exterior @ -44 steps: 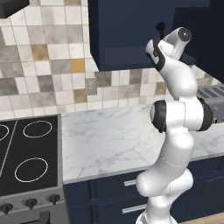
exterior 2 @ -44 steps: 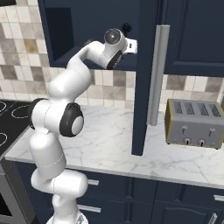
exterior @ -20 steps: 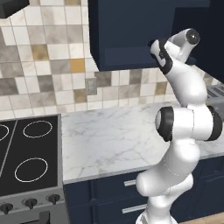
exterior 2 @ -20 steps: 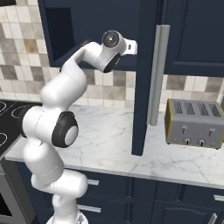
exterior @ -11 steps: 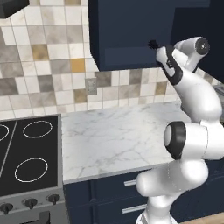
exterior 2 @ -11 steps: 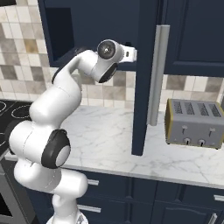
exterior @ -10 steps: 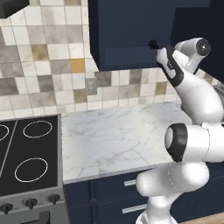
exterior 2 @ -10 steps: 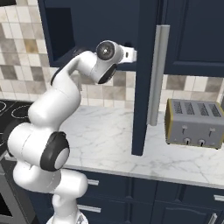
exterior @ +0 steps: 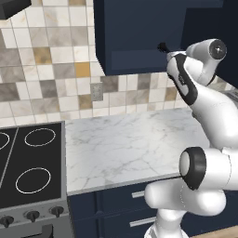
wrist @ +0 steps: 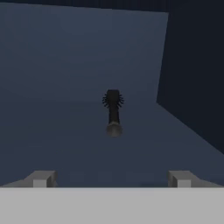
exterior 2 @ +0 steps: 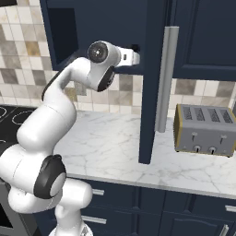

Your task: Pick up the dish brush and bar soap from the sink, and place them back in the cabinet, and close the cabinet door.

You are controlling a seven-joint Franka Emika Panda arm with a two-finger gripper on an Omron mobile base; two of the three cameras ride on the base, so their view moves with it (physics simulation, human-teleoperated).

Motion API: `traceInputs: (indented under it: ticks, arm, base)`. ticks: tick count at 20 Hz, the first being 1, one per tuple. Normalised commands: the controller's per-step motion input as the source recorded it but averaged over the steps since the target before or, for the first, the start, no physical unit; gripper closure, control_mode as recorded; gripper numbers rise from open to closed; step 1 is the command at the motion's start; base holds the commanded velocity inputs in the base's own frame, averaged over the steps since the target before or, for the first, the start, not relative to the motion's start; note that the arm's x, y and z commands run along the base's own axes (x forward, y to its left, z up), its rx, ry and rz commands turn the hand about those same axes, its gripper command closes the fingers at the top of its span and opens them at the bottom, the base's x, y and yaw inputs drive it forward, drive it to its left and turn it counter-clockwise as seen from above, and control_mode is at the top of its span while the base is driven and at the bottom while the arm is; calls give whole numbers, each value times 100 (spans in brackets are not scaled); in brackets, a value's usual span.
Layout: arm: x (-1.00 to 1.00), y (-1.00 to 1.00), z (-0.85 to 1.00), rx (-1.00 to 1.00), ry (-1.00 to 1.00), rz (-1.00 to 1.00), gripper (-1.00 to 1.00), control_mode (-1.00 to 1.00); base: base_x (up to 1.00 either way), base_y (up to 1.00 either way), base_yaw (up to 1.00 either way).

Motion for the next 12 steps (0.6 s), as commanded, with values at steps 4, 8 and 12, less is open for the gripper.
traceInputs:
  ticks: [4,8,12]
  arm:
    - [-40,18,31,0,13,-3,-100,-100]
    - [-55,14,7,0,10,-2,-100,-100]
    - [-67,13,0,0,4,-3,-100,-100]
  base:
    - [0,0,0]
    - [0,0,0]
    - [0,0,0]
